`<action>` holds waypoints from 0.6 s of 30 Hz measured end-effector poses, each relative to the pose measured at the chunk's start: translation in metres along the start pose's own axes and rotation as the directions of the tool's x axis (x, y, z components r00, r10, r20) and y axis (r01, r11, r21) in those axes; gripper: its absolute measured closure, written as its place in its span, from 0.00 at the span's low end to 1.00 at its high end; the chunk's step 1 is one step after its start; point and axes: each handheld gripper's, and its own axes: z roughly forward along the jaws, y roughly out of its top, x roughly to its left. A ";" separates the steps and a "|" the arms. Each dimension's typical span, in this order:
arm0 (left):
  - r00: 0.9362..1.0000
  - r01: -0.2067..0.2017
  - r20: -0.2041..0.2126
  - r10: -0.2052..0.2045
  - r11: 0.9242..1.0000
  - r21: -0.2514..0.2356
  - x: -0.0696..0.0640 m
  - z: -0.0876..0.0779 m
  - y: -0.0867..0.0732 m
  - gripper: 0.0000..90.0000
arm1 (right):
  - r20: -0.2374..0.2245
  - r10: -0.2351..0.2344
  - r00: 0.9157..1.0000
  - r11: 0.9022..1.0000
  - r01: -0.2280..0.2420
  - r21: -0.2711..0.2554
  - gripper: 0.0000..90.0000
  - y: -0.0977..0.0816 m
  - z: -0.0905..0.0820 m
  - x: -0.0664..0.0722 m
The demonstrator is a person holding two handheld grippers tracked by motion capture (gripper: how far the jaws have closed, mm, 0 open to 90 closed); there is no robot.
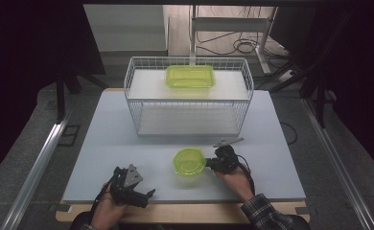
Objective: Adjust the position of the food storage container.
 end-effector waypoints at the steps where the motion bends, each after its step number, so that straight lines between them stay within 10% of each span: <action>1: 1.000 0.000 0.000 0.000 1.000 0.000 0.000 0.000 0.000 0.00 | 0.000 0.000 1.000 1.000 0.000 0.000 0.98 0.000 0.000 0.000; 11: 0.999 0.045 0.016 -0.045 0.999 -0.006 0.002 -0.004 0.001 0.01 | 0.116 -0.048 0.992 0.998 0.053 -0.042 0.80 -0.005 -0.031 -0.009; 18: 0.999 0.042 0.015 -0.041 0.999 -0.012 0.002 -0.003 0.001 0.01 | 0.143 -0.074 0.987 0.993 0.087 -0.084 0.42 -0.015 -0.055 -0.013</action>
